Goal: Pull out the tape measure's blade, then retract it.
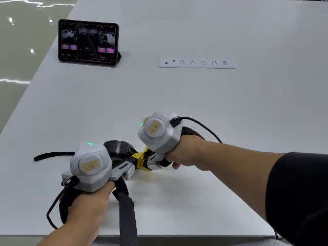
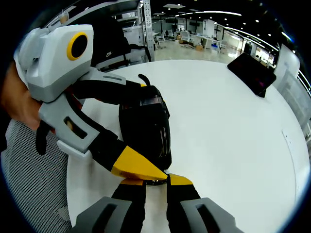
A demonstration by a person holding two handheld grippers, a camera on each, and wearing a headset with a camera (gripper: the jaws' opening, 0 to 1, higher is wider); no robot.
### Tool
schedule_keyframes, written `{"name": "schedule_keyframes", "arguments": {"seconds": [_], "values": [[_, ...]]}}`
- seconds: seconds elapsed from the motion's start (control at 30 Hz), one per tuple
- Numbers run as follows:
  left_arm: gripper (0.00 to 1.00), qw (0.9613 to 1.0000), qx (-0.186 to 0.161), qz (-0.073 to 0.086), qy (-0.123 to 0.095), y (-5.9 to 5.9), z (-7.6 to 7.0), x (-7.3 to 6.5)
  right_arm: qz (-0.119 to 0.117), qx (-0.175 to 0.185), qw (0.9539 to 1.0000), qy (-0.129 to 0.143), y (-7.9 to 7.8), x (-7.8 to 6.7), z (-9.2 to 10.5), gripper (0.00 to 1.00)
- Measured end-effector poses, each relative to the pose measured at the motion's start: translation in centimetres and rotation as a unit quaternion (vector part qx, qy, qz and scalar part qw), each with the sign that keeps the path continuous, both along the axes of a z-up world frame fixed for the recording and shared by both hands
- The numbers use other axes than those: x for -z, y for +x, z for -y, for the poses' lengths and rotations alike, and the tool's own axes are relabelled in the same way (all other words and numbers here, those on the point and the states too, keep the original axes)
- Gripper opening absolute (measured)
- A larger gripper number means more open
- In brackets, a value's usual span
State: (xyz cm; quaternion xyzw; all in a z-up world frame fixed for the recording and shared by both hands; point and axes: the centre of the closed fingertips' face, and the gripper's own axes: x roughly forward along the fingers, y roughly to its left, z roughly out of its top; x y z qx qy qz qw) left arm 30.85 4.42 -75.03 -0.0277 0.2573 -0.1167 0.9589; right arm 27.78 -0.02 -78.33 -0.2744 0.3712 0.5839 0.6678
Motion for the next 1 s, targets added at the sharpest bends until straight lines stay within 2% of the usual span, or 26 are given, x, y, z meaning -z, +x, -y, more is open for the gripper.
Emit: {"name": "schedule_keyframes", "arguments": {"seconds": [0.03, 0.17, 0.27, 0.33, 0.37, 0.4, 0.47, 0.5, 0.63, 0.87, 1.0], "values": [[0.66, 1.0000, 0.000, -0.006, -0.001, 0.0, 0.0, 0.0, 0.002, -0.001, 1.0000, -0.001, 0.0, 0.0, 0.0, 0.13], [0.66, 0.9999, 0.001, -0.015, 0.001, -0.1, 0.0, -0.2, 0.009, -0.010, 0.9999, -0.008, 0.0, -0.2, 0.2, 0.14], [0.65, 0.9999, 0.005, -0.013, 0.001, 0.1, 0.0, -0.7, 0.020, -0.020, 0.9995, -0.013, 0.2, -0.6, 0.3, 0.16], [0.65, 0.9999, 0.007, -0.008, -0.007, 0.3, 0.0, -1.3, 0.023, -0.024, 0.9993, -0.013, 0.3, -0.8, 0.4, 0.18], [0.64, 0.9997, 0.005, -0.014, -0.017, 0.5, -0.2, -1.6, 0.023, -0.024, 0.9994, -0.014, 0.4, -0.8, 0.6, 0.18], [0.64, 0.9998, 0.003, -0.015, -0.016, 0.6, -0.3, -1.9, 0.025, -0.026, 0.9992, -0.016, 0.4, -0.9, 0.7, 0.18], [0.64, 0.9999, -0.001, -0.002, -0.013, 0.9, -0.7, -2.8, 0.031, -0.029, 0.9989, -0.019, 0.4, -1.1, 0.9, 0.19], [0.64, 0.9999, -0.002, -0.001, -0.016, 1.1, -0.9, -3.1, 0.031, -0.029, 0.9989, -0.018, 0.4, -1.2, 1.0, 0.20], [0.66, 0.9997, 0.002, 0.000, -0.026, 1.3, -1.1, -4.2, 0.032, -0.017, 0.9993, -0.011, 0.7, -2.0, 1.4, 0.22], [0.71, 0.9994, 0.025, 0.002, -0.024, 1.1, -1.3, -4.4, 0.030, 0.013, 0.9994, 0.007, 1.0, -3.3, 2.8, 0.26], [0.72, 0.9983, 0.047, -0.011, -0.031, 0.8, -1.0, -4.2, 0.031, 0.035, 0.9987, 0.021, 1.1, -3.7, 3.5, 0.27]]}}
